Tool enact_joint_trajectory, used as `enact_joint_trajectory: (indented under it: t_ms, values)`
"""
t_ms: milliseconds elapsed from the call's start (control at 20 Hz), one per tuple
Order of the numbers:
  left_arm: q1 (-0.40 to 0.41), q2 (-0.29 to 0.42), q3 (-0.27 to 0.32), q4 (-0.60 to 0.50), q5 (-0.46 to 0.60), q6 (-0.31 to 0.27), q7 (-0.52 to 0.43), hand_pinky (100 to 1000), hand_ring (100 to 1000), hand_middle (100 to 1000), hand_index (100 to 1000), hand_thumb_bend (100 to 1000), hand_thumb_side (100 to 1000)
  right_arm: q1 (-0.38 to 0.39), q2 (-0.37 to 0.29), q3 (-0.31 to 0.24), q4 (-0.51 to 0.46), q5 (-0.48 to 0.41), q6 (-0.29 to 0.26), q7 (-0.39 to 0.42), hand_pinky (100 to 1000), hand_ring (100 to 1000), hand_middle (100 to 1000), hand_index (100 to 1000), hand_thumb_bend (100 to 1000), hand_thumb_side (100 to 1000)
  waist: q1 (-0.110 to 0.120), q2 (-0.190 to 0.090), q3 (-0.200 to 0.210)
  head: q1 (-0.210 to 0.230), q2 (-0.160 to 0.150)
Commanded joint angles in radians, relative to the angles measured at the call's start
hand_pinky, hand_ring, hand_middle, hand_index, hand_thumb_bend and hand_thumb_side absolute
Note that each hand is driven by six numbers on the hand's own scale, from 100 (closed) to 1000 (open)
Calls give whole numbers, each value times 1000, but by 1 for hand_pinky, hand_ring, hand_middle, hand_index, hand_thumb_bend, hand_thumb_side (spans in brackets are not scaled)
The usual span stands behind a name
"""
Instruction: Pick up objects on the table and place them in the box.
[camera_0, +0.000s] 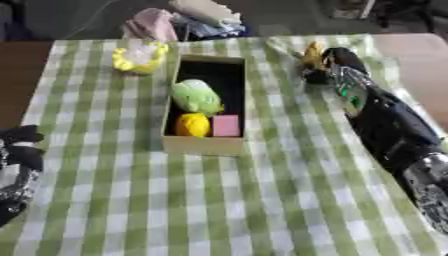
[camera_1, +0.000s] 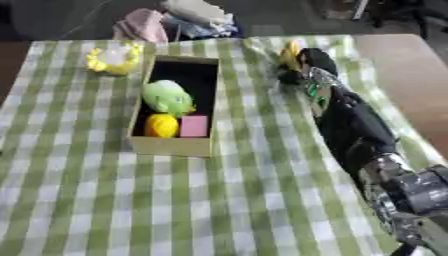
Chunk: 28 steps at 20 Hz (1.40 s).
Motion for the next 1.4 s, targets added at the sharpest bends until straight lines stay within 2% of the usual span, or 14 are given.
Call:
enact_joint_trajectory:
  t_ms: [50,450,650,750,900,1050,1400]
  values:
    - [-10,14,5,-20,3,-5,-1,777,728,755,887,100,646,-23,-20,-11,-28,-42,18,-46,723,783,787,957,100,805,9,-6,1,-4,-7]
    - [-11,13,5,-20,2,-5,-5,777,729,756,887,100,650,-33,-29,-13,-37,-135,53,-122,725,796,816,962,100,825,5,-1,5,-6,7]
    - [-11,14,5,-20,1,-6,-6,777,730,756,887,100,651,-34,-35,-11,-35,-145,72,-153,732,806,832,966,100,792,3,1,8,-5,14]
    - [-12,14,5,-20,1,-7,-6,778,730,756,887,100,652,-34,-37,-6,-32,-132,81,-165,748,820,848,969,100,748,3,2,10,-6,13]
    - [-13,15,4,-20,2,-8,-7,778,730,755,887,100,653,-32,-36,3,-25,-89,90,-171,782,846,882,978,100,628,2,4,13,-6,11]
    - [-13,15,3,-20,1,-8,-8,778,731,755,887,100,653,-29,-35,8,-19,-27,100,-168,807,865,904,982,100,577,1,6,16,-6,8]
    - [-14,14,2,-20,2,-10,-10,779,732,756,888,100,655,-23,-26,-2,-13,26,101,-120,816,864,895,980,100,643,1,10,21,-10,3]
